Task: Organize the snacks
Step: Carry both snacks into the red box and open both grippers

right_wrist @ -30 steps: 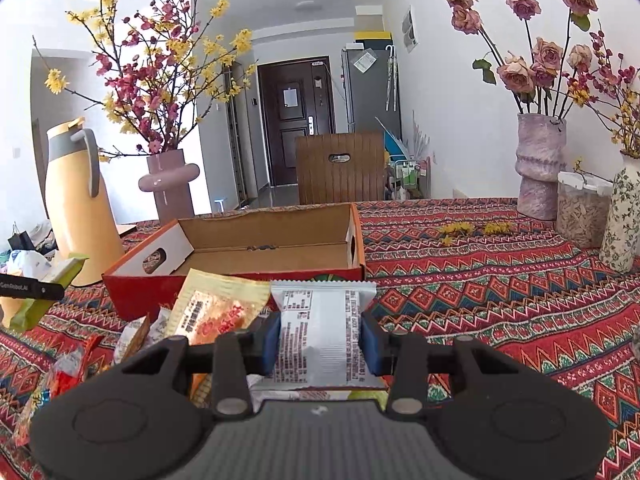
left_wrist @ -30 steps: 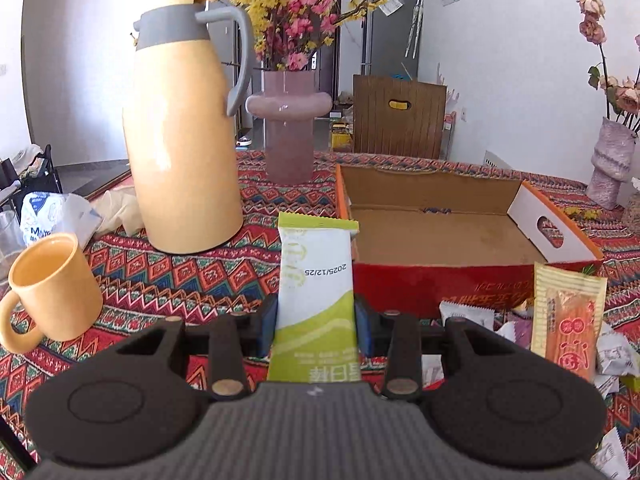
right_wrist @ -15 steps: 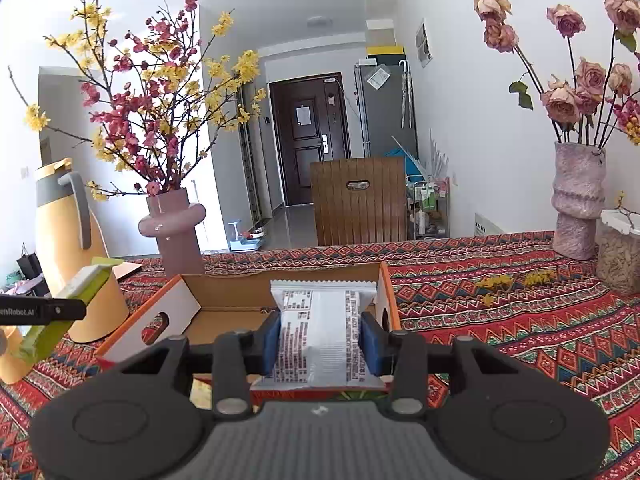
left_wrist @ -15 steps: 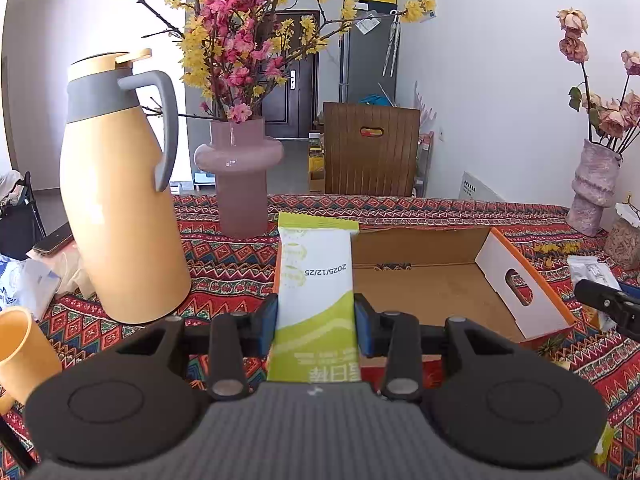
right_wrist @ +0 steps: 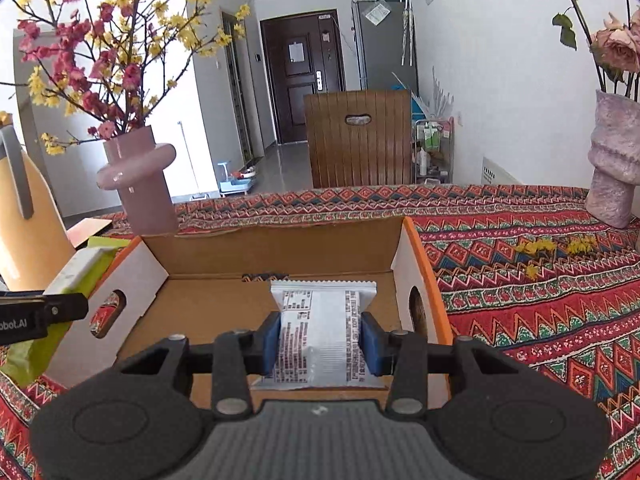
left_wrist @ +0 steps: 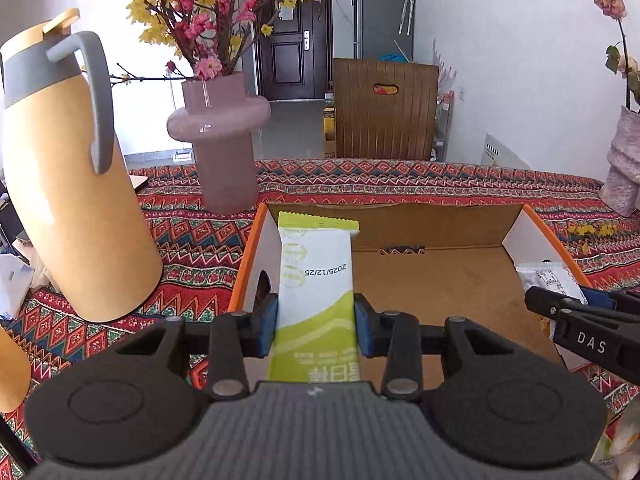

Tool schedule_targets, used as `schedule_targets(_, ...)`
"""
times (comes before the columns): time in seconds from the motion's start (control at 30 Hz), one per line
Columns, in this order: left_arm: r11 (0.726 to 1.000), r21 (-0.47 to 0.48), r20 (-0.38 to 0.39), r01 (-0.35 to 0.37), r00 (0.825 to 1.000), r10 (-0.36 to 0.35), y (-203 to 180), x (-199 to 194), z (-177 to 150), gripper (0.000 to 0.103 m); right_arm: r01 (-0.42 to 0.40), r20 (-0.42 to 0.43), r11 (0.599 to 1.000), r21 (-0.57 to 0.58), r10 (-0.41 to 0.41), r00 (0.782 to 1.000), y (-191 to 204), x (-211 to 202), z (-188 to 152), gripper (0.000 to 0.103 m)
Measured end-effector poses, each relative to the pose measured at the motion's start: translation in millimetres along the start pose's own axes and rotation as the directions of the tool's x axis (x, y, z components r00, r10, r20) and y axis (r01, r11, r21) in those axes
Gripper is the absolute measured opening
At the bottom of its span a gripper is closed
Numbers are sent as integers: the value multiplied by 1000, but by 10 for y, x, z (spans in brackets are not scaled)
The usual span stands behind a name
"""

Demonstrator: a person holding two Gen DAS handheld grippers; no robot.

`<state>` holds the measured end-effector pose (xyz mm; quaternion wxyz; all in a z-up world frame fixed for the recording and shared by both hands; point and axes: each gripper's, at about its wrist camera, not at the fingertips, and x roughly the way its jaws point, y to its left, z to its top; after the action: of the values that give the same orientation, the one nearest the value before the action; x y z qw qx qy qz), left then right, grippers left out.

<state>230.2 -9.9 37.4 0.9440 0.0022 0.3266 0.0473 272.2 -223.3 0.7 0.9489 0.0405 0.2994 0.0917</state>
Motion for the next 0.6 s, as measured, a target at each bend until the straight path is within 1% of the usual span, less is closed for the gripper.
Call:
schedule_targets(0.1,1000,7,-21,11,1000,-11,-16,71,-42,40,-10,-15,1000,10,10,1000,-22,42,-45,40)
schedule_targets(0.17,1000,5,-11,25,1000,-25,-16,56,-59,41,-15,-15,1000,13,15,1000,-36,19,-54,42)
schedule_targets(0.2,999,5,1,38,999,-38,-19,35,-57,47,-13,-8,1000,14,13,1000,-48,-6,-52,44)
schedule_targets(0.23,999,4,13,45,999,-45,-18,7,-58,52,-15,-2,1000,18,15,1000,-55,-33,-47,51)
schedule_targets(0.27,999,3,27,43,999,-43,-20,-25,-52,64,-19,7,1000,24,19,1000,-68,-66,-43,56)
schedule_targets(0.3,999,4,46,40,998,-40,-23,-65,-52,76,-22,21,999,28,22,1000,-74,-112,-36,67)
schedule_targets(0.33,999,4,63,36,997,-36,-16,-103,-58,81,-23,35,999,29,22,999,-75,-158,-36,78)
schedule_targets(0.37,999,4,78,35,996,-35,-13,-147,-53,86,-24,49,999,31,23,999,-80,-212,-38,82)
schedule_targets(0.43,999,-4,95,45,994,-45,14,-219,-63,95,-27,75,999,31,25,997,-80,-315,-48,100)
schedule_targets(0.47,999,-11,110,45,993,-43,29,-265,-68,103,-28,91,999,29,25,996,-81,-371,-54,103)
schedule_targets(0.53,999,-17,136,42,990,-40,51,-356,-90,103,-24,117,999,22,21,993,-70,-485,-74,103)
schedule_targets(0.6,999,-21,144,50,989,-46,77,-434,-113,103,-21,137,1000,13,19,990,-71,-600,-104,103)
